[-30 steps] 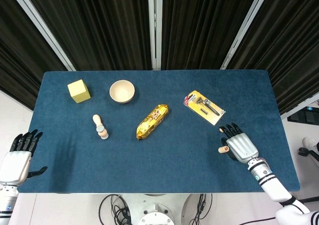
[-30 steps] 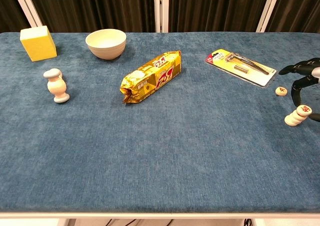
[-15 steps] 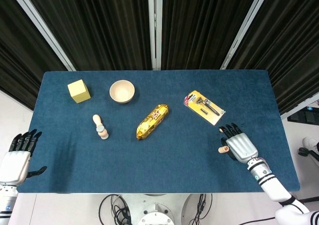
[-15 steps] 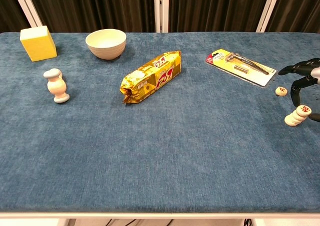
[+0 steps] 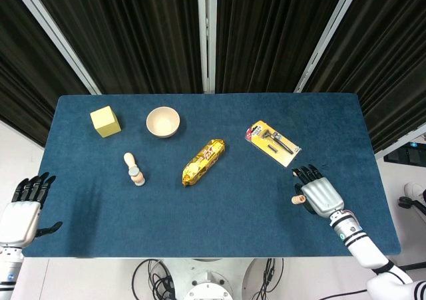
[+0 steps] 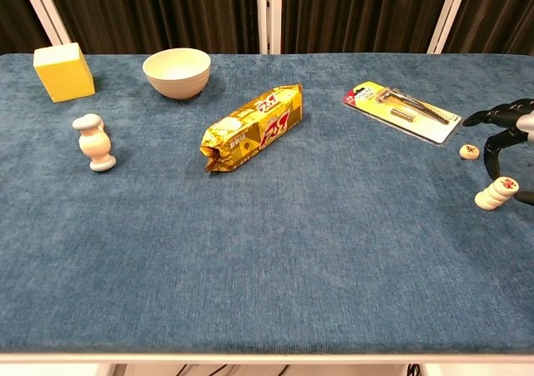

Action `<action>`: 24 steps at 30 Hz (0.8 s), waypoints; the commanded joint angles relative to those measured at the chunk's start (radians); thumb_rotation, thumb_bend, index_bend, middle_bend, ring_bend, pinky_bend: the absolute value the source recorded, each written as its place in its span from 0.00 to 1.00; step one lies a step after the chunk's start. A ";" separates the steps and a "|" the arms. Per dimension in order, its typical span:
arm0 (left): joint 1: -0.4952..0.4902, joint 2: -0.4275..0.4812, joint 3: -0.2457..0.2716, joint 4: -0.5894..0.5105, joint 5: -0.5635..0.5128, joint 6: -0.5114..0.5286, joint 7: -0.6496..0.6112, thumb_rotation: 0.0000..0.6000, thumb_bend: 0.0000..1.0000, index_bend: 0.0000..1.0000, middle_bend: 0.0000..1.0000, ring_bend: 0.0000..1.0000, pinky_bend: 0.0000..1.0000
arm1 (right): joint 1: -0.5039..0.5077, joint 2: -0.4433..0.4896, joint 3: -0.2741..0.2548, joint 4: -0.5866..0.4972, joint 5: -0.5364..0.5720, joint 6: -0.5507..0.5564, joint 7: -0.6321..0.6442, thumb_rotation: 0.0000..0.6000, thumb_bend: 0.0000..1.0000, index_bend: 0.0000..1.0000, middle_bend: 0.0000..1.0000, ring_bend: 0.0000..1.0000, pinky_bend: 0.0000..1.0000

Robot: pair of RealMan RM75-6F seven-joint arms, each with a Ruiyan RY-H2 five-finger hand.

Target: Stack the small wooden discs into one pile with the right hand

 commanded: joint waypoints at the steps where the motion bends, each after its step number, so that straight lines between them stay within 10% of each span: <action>1: 0.000 0.000 0.000 0.000 0.000 0.000 -0.001 1.00 0.09 0.06 0.00 0.00 0.00 | 0.000 0.000 -0.001 0.000 0.001 -0.001 -0.001 1.00 0.23 0.44 0.05 0.00 0.00; 17: -0.001 0.001 0.002 -0.001 0.009 0.002 -0.004 1.00 0.09 0.06 0.00 0.00 0.00 | -0.008 0.063 0.056 -0.015 0.032 0.047 0.097 1.00 0.21 0.37 0.05 0.00 0.00; 24: -0.001 -0.001 0.003 -0.002 0.010 0.002 0.001 1.00 0.09 0.06 0.00 0.00 0.00 | 0.025 -0.050 0.100 0.132 0.150 -0.017 0.063 1.00 0.21 0.33 0.04 0.00 0.00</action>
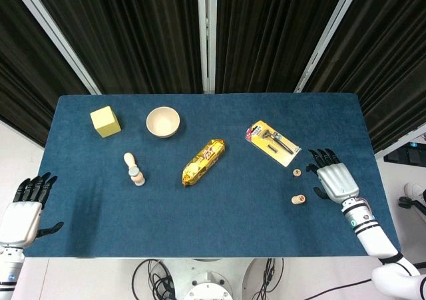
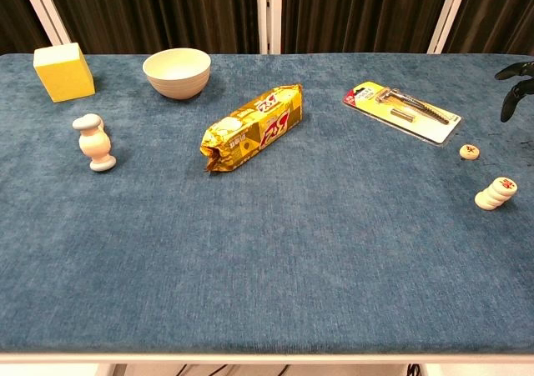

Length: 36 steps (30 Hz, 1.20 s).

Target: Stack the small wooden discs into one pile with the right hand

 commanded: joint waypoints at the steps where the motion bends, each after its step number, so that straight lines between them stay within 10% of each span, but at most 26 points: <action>1: 0.000 0.000 0.000 0.001 -0.001 0.000 -0.001 1.00 0.09 0.06 0.00 0.00 0.00 | 0.021 -0.094 0.029 0.103 0.072 -0.031 -0.033 1.00 0.21 0.33 0.04 0.00 0.00; 36: -0.003 0.004 -0.002 0.013 -0.009 -0.011 -0.031 1.00 0.09 0.06 0.00 0.00 0.00 | 0.093 -0.276 0.078 0.240 0.215 -0.096 -0.152 1.00 0.25 0.45 0.08 0.00 0.00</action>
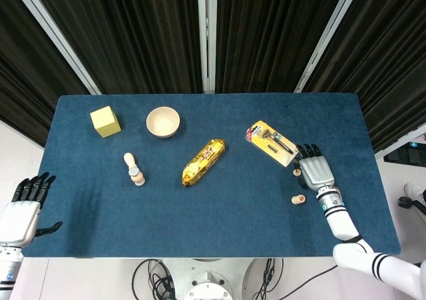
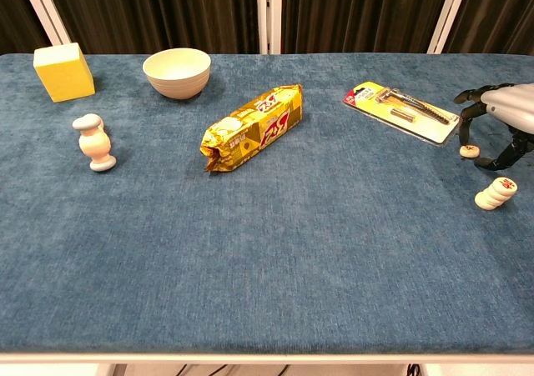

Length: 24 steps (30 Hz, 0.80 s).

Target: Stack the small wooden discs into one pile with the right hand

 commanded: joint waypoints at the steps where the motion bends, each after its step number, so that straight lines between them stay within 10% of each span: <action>1: 0.000 0.000 -0.001 0.001 -0.001 0.001 -0.003 1.00 0.09 0.06 0.00 0.00 0.00 | 0.002 -0.002 0.002 0.002 0.004 -0.003 0.003 1.00 0.25 0.45 0.08 0.00 0.00; 24: 0.000 0.000 -0.001 0.005 -0.002 0.001 -0.012 1.00 0.09 0.06 0.00 0.00 0.00 | 0.004 0.001 -0.004 0.006 0.016 -0.004 0.003 1.00 0.25 0.45 0.08 0.00 0.00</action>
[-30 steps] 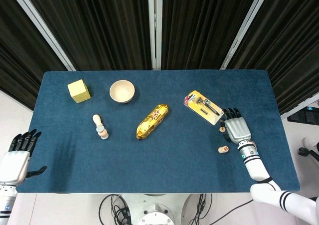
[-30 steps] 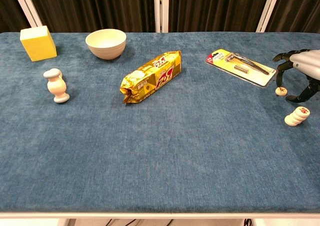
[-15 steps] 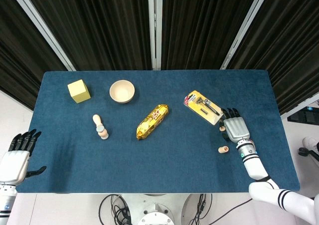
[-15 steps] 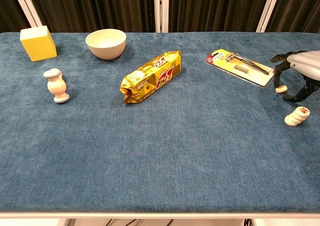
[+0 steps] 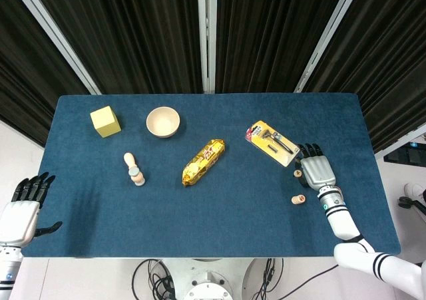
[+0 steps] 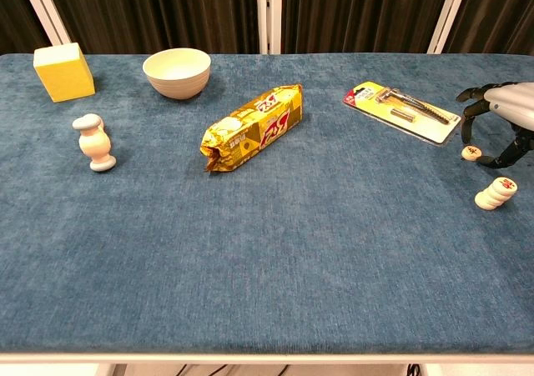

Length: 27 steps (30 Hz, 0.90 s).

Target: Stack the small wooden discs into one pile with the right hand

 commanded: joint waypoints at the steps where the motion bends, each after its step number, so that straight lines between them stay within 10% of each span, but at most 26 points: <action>1: 0.000 0.000 0.000 0.001 -0.002 0.000 -0.001 1.00 0.09 0.06 0.00 0.00 0.00 | 0.003 -0.005 -0.002 0.006 0.007 -0.006 -0.007 1.00 0.25 0.45 0.08 0.00 0.00; 27: 0.000 0.003 0.001 0.003 -0.001 -0.004 -0.013 1.00 0.09 0.06 0.00 0.00 0.00 | -0.013 0.029 -0.002 -0.032 -0.022 0.035 0.026 1.00 0.26 0.53 0.10 0.00 0.00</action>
